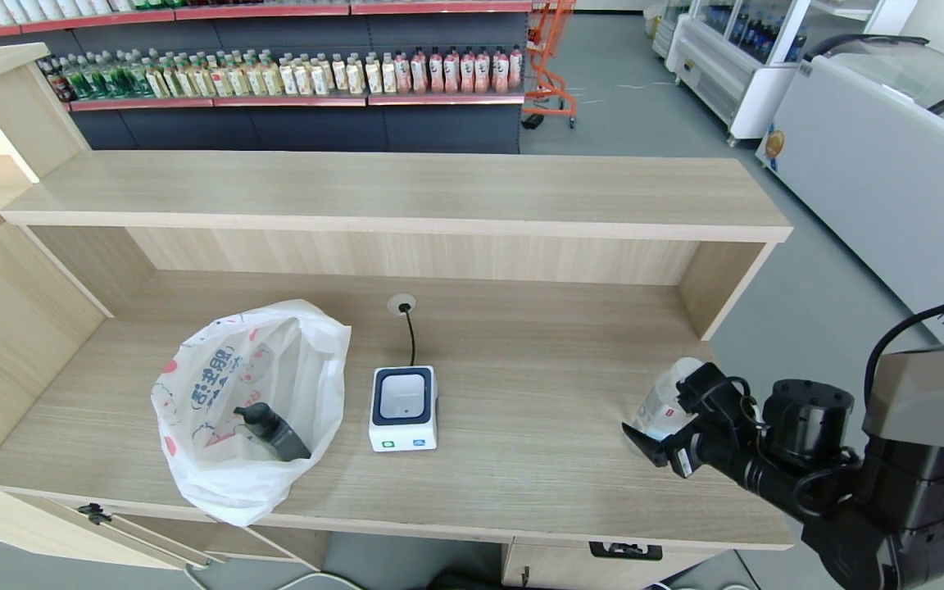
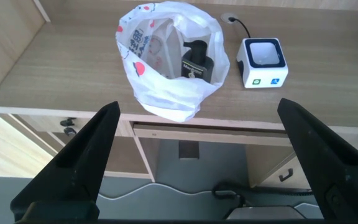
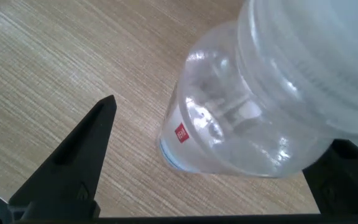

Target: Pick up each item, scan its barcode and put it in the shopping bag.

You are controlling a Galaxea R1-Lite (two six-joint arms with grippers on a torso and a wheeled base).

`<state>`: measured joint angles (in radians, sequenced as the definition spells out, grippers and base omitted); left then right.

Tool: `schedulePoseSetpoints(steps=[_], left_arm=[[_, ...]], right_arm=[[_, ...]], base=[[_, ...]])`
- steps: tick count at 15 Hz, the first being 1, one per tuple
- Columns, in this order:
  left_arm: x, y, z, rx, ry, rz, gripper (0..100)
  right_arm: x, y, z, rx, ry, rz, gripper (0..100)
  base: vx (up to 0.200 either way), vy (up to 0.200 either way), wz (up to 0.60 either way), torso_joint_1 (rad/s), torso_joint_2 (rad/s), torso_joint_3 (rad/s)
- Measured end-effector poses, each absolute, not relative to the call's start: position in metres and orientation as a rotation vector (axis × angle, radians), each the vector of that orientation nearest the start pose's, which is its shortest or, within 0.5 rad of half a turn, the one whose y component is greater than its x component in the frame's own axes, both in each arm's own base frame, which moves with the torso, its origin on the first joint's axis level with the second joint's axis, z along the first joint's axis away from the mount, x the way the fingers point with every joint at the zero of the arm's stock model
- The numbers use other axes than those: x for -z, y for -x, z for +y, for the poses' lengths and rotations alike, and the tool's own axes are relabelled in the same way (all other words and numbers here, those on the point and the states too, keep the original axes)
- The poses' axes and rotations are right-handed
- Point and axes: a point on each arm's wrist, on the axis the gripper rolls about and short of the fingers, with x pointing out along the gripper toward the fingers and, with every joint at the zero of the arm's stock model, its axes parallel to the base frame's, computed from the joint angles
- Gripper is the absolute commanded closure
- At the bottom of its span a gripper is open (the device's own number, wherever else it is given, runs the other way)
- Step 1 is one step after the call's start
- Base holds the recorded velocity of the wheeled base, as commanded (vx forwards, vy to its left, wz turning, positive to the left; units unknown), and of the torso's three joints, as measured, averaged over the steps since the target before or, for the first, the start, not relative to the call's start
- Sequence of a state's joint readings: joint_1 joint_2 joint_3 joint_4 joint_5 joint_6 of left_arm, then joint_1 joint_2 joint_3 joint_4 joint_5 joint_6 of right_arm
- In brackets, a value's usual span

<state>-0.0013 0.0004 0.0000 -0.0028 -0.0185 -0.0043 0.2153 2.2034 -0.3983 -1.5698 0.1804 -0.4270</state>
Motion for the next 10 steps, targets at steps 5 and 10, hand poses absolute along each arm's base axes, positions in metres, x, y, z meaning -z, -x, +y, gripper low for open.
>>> schedulePoseSetpoints(steps=[5,10], left_arm=[[-0.076,0.023,0.000,0.020,0.004,-0.002,0],[-0.076,0.023,0.000,0.020,0.004,-0.002,0]], right_arm=[[-0.026,-0.315,0.078,-0.449,0.424,0.123,0],[-0.021,-0.322,0.082,-0.475,0.420,0.113,100]], base=[[0.000,0.000,0.00,0.000,0.00,0.000],[0.000,0.000,0.00,0.000,0.00,0.000]])
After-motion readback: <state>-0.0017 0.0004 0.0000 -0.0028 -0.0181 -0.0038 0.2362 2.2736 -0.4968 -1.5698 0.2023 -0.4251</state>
